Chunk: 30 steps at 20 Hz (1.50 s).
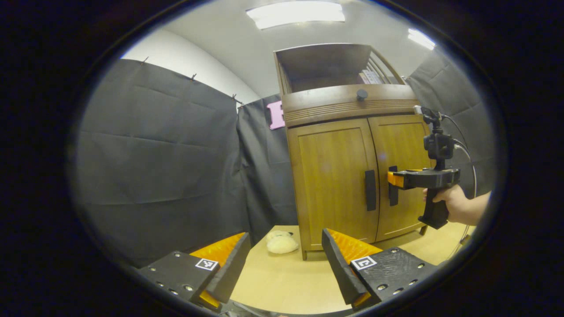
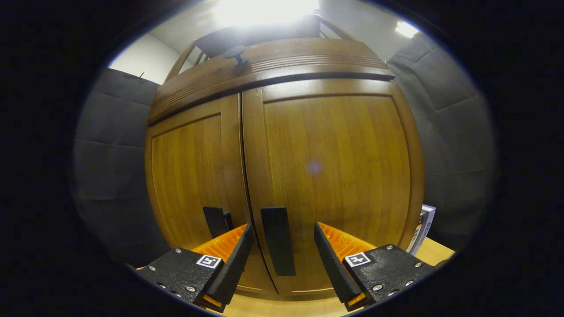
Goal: Open the right door of the double-door shoe cabinet with the right hand, and open the left door with the left hand.
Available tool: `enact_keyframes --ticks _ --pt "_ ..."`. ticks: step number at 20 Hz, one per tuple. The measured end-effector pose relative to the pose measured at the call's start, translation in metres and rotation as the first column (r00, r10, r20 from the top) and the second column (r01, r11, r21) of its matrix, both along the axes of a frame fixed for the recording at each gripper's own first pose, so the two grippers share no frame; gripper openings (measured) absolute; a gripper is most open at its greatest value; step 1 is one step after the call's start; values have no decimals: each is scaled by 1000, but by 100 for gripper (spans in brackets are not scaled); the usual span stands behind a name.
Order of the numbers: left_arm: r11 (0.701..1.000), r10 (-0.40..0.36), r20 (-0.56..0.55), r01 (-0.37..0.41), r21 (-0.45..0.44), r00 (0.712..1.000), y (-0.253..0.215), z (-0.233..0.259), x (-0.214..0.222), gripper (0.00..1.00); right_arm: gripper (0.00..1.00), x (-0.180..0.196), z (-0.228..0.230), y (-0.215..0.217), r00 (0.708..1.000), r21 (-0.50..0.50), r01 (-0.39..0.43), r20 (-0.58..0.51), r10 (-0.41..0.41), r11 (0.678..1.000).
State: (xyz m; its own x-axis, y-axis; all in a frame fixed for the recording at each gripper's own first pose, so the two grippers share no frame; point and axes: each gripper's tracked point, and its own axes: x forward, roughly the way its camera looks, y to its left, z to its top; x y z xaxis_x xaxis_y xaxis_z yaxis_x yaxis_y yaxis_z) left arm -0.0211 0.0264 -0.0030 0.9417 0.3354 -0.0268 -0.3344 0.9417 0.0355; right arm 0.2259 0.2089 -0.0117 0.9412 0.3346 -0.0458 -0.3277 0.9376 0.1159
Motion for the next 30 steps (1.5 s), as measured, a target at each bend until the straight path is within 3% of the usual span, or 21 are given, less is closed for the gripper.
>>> enact_keyframes --ticks 4,5,7,9,11,12,16,30 --pt "1000 22 -14 -22 -5 1000 0 -5 1 98 80 9 -22 11 999 -31 -5 -31 4 999" --pt "1000 26 -15 -27 -3 1000 1 -4 0 93 78 12 -26 10 999 -31 -5 -41 4 999" --pt "999 33 -14 -33 3 999 1 -4 0 98 72 18 -33 7 999 -21 -1 -52 0 1000" --pt "999 38 -10 -38 11 999 2 -3 -1 93 63 21 -37 5 999 -6 -4 -53 4 1000" --pt "999 39 -11 -39 14 999 2 -4 0 93 46 25 -41 1 999 2 -13 -53 13 1000" --pt "999 37 -9 -37 11 999 1 -4 0 98 37 23 -42 -1 999 -8 -16 -42 16 1000" --pt "1000 22 -10 -22 -2 1000 1 -2 1 98 24 22 -42 -1 999 -33 -21 -47 20 999" --pt "989 -144 34 143 21 989 -15 10 4 98 24 -46 -33 -34 994 -27 -99 -43 98 995"
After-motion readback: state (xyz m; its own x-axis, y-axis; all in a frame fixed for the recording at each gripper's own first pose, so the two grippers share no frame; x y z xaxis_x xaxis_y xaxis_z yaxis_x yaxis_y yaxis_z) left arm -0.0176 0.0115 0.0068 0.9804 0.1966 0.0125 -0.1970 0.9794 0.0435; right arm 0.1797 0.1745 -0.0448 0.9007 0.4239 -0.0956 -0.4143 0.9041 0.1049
